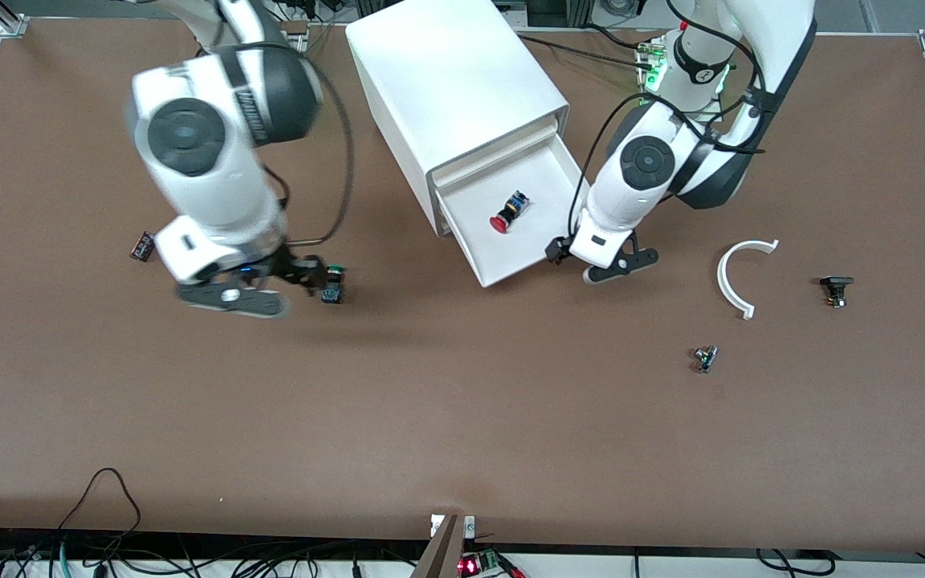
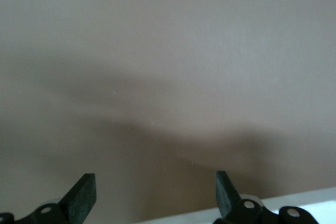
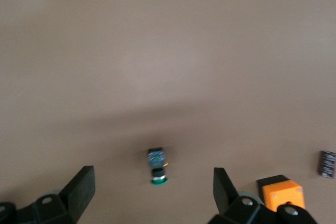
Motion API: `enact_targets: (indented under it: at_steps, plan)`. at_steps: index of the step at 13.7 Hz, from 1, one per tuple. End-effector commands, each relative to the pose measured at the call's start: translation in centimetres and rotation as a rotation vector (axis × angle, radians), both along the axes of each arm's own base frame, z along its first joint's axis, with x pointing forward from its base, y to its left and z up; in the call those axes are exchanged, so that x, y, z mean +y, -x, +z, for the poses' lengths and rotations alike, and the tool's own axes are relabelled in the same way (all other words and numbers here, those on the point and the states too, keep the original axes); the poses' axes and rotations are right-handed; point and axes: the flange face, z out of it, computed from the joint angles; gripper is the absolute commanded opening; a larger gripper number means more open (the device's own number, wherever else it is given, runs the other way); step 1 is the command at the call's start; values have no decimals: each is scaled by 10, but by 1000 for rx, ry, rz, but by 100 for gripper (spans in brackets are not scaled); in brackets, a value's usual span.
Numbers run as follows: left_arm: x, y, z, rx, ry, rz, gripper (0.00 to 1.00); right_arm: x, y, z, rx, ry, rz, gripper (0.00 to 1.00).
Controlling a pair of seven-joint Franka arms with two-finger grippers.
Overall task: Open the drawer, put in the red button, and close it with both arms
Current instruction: 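Lift the right gripper away while the left gripper reaches the drawer front, then push the drawer shut with the left gripper while the right gripper retracts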
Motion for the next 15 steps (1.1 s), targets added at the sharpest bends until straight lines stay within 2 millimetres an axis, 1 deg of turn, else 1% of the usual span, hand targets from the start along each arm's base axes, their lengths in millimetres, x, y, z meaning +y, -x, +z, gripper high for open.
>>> enact_targets:
  at_steps: [1, 2, 3, 4, 5, 6, 7, 9, 10, 13, 14, 15]
  plan:
    - [-19, 29, 10, -20, -13, -66, 100, -68, 1, 30, 6, -26, -96, 100]
    - [-21, 32, 14, -27, -13, -72, 100, -90, 2, 33, 36, -18, -86, 100]
    - [-29, 45, 11, -17, -17, -98, 100, -113, 5, 39, 68, -10, -52, 100]
    - [-46, 66, 8, -3, -15, -145, 100, -132, 6, 41, 86, -11, 5, 100]
    - [-55, 78, 8, 4, -19, -171, 100, -153, 8, 44, 94, -19, 61, 100]
    - [-67, 93, 7, 12, -16, -206, 100, -171, 12, 43, 99, -26, 99, 100]
    - [-77, 105, 7, 16, -15, -234, 100, -187, 18, 39, 97, -29, 124, 100]
    - [-87, 115, 8, 16, -9, -260, 100, -211, 35, 33, 62, -26, 203, 100]
    - [-89, 118, 9, 17, -9, -268, 100, -224, 39, 32, 66, -27, 235, 100]
    - [-94, 125, 8, 21, -9, -284, 100, -232, 41, 29, 97, -30, 289, 100]
    - [-92, 121, 10, 16, -8, -276, 100, -232, 44, 30, 102, -31, 284, 100]
    - [-88, 111, 21, -11, -2, -260, 100, -232, 48, 30, 111, -33, 268, 100]
